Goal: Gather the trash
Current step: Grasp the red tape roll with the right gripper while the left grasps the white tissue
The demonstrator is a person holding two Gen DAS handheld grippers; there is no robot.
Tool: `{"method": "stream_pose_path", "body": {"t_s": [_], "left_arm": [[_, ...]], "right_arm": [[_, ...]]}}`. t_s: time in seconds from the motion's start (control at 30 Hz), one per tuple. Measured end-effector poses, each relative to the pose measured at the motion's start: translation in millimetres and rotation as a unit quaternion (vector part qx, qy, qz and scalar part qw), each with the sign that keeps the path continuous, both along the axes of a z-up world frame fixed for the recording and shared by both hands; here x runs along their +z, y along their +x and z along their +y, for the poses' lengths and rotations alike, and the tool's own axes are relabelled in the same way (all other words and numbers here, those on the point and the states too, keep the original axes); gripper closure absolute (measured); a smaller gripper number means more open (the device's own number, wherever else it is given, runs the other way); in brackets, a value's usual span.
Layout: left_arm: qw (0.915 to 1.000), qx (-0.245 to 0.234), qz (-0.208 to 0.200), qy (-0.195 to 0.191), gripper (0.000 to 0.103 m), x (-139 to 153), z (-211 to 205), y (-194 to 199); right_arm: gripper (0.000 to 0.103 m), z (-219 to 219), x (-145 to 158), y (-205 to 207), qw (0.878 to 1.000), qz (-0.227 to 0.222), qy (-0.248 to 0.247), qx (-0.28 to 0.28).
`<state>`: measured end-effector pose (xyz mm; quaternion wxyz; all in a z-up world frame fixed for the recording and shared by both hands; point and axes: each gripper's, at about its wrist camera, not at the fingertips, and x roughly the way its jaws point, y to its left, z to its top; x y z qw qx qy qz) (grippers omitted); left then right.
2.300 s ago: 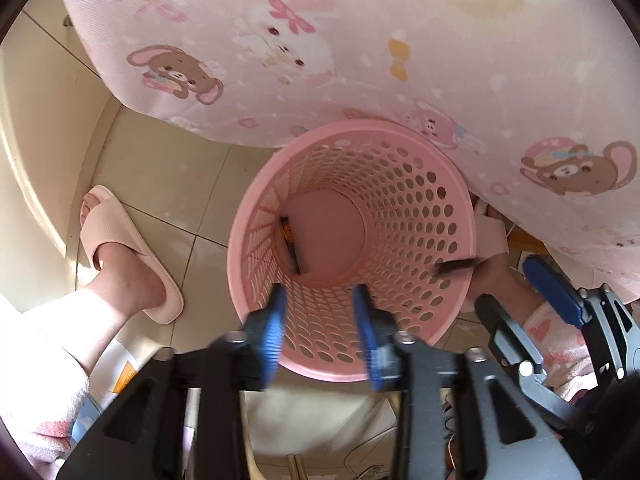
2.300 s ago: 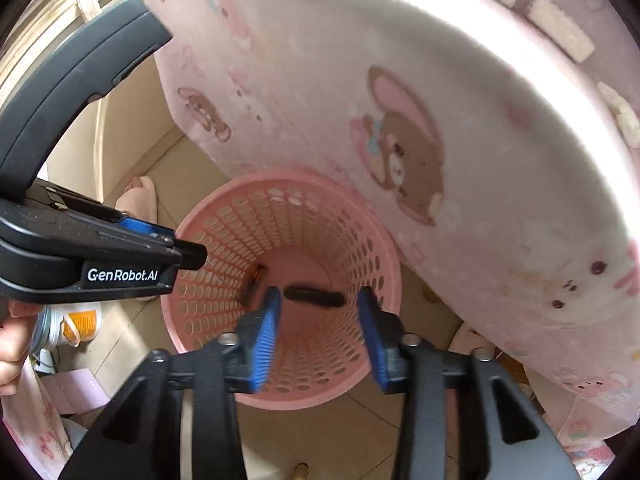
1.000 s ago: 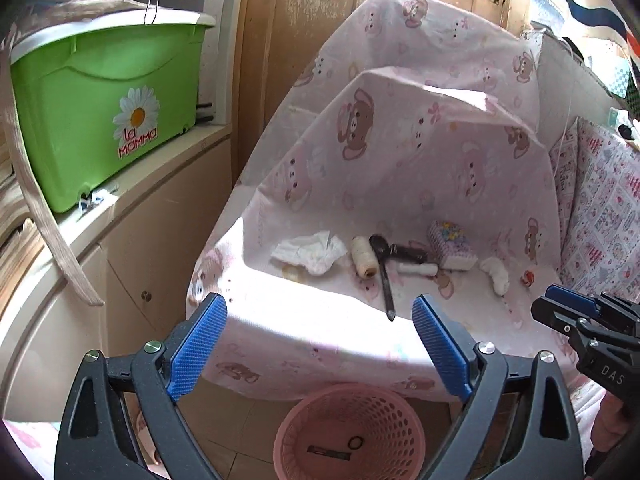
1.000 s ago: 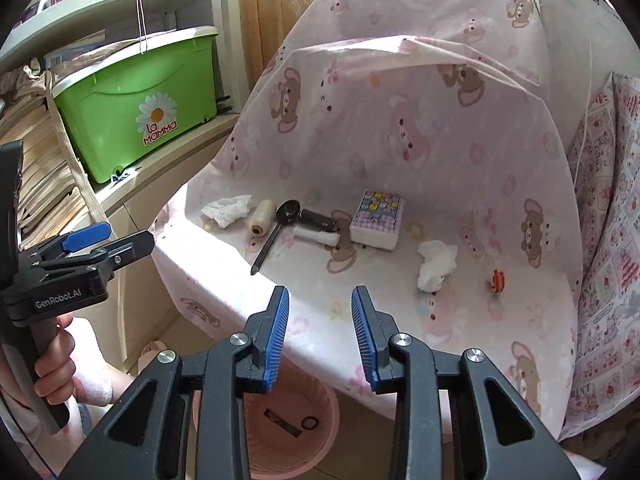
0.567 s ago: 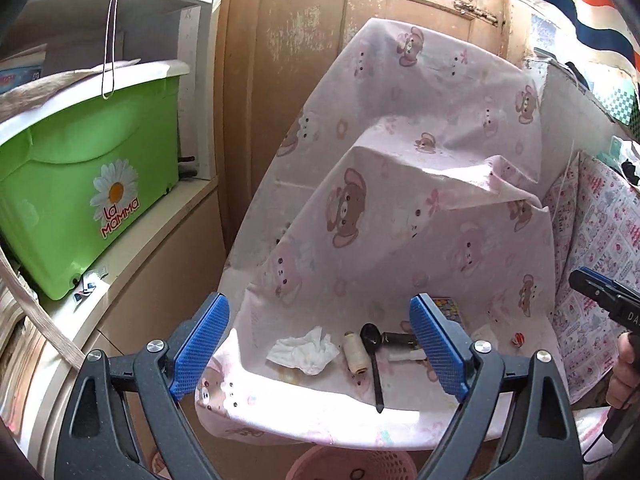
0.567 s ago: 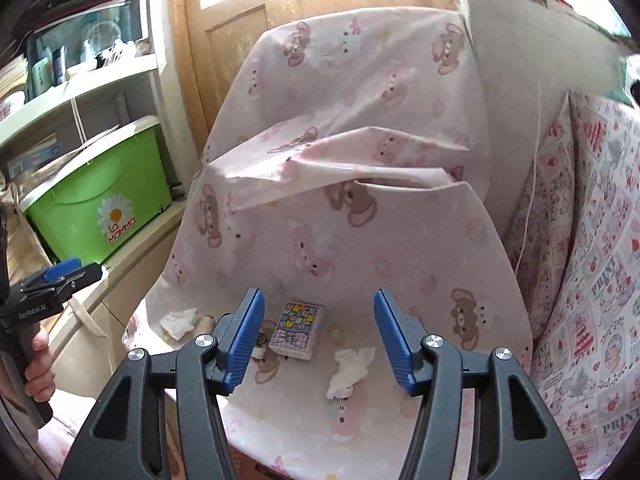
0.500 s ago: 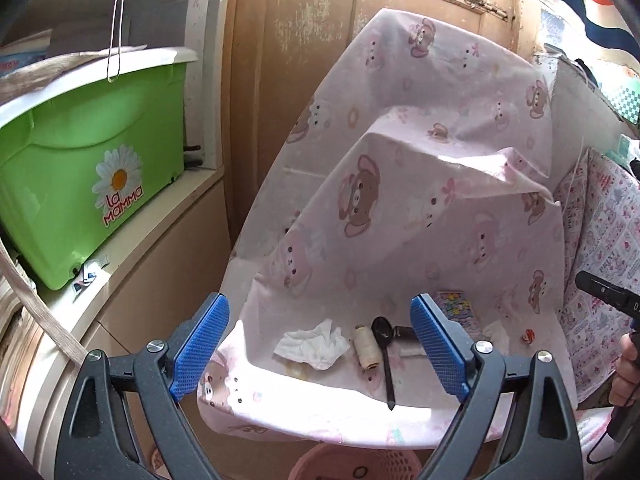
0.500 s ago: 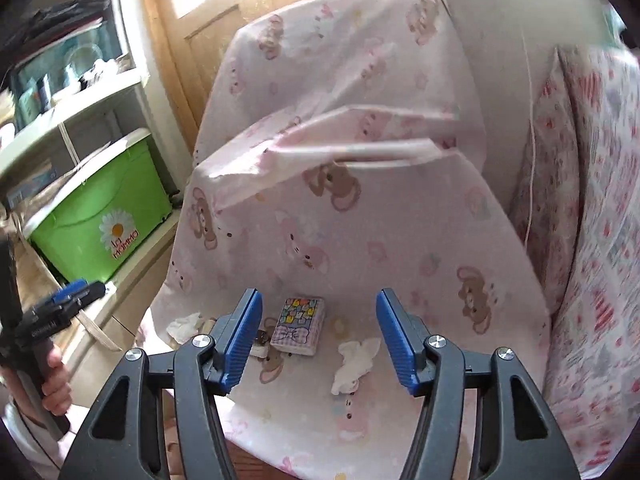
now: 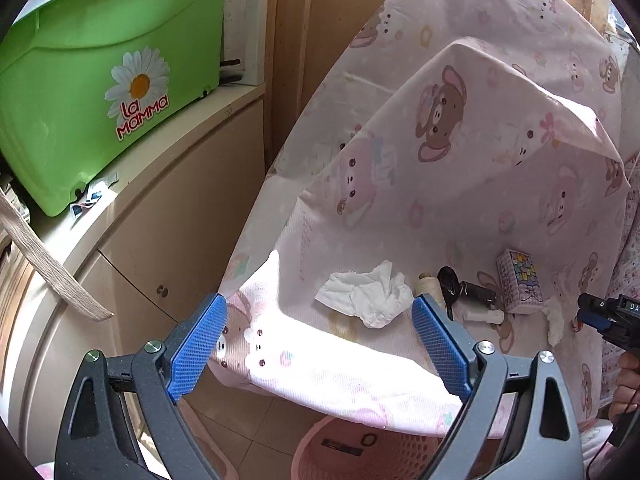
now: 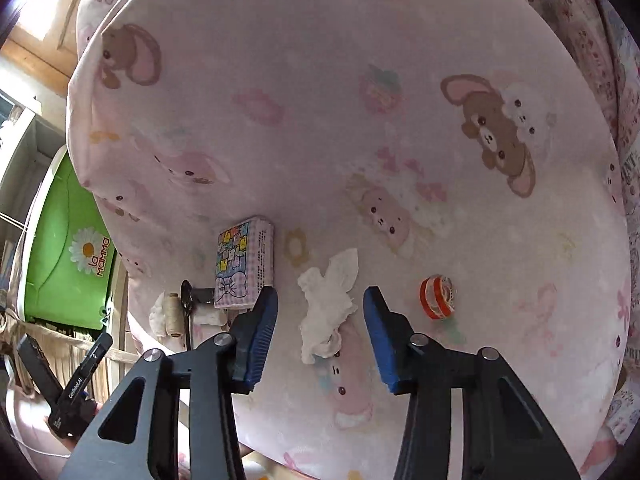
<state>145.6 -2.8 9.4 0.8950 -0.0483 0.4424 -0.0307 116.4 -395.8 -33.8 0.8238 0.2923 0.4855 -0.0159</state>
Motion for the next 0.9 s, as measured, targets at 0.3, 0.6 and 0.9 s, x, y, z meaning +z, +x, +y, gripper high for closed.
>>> {"method": "stream_pose_path", "body": {"t_s": [0.3, 0.6, 0.9], "left_arm": [[0.9998, 0.009, -0.007, 0.016, 0.010, 3.6, 3.2, -1.4], [0.9995, 0.014, -0.005, 0.027, 0.010, -1.9, -0.4, -1.4], [0.9995, 0.015, -0.009, 0.026, 0.010, -0.2, -1.8, -2.5]], "right_arm": [[0.057, -8.5, -12.8, -0.8, 0.989, 0.071, -0.123, -0.027], [0.076, 2.9, -31.4, 6.2, 0.981, 0.107, -0.162, -0.012], [0.094, 21.2, -24.3, -2.7, 0.988, 0.066, -0.139, -0.013]]}}
